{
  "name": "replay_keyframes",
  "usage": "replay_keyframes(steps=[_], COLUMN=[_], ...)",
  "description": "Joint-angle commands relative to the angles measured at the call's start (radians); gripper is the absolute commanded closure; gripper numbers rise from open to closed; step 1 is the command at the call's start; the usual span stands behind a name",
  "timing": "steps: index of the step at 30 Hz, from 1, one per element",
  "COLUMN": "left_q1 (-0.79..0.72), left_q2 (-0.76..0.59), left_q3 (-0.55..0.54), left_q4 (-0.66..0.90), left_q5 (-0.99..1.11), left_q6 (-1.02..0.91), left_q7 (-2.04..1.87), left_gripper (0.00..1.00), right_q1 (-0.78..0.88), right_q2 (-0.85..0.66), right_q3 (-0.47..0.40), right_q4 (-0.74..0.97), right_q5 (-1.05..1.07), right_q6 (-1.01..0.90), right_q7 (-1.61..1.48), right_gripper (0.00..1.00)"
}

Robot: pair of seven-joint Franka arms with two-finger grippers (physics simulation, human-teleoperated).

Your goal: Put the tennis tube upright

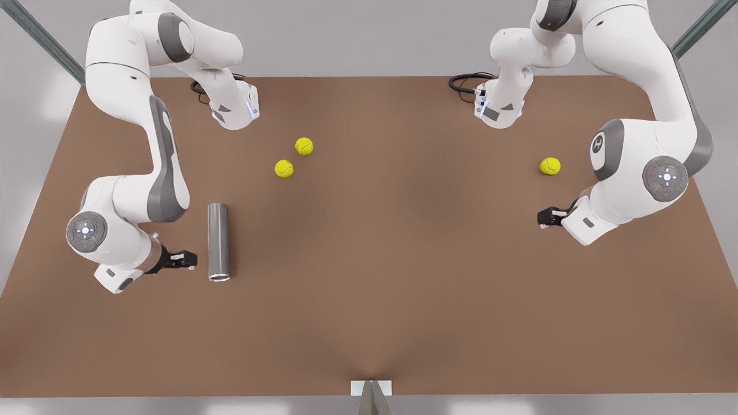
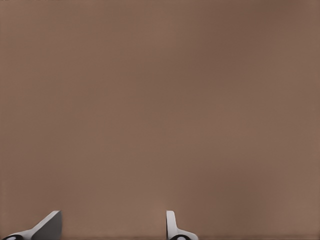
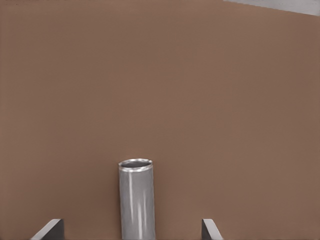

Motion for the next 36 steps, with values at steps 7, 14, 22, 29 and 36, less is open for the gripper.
replay_keyframes(steps=[7, 14, 22, 29, 36], left_q1=[-0.017, -0.066, -0.067, -0.058, -0.051], left_q2=[0.006, 0.040, 0.054, 0.049, 0.041], left_q3=[-0.008, -0.014, -0.014, -0.014, -0.014], left_q4=[-0.018, -0.023, -0.018, -0.017, -0.017], left_q5=[-0.009, -0.009, -0.009, -0.009, -0.009], left_q6=[-0.034, 0.011, 0.025, 0.018, 0.006], left_q7=[-0.018, -0.064, -0.086, -0.084, -0.086], left_gripper=[0.01, 0.01, 0.01, 0.01, 0.01], right_q1=[0.015, 0.000, 0.000, -0.083, -0.092], right_q2=[-0.015, 0.011, -0.089, -0.096, -0.087], right_q3=[0.005, 0.005, 0.026, 0.052, 0.081], right_q4=[-0.007, -0.134, -0.486, -0.654, -0.750], right_q5=[0.002, 0.002, 0.005, 0.008, 0.036], right_q6=[-0.061, -0.038, 0.206, 0.409, 0.547], right_q7=[-0.001, 0.010, 0.016, 0.015, 0.015], right_gripper=[0.00, 0.00, 0.00, 0.00, 0.00])
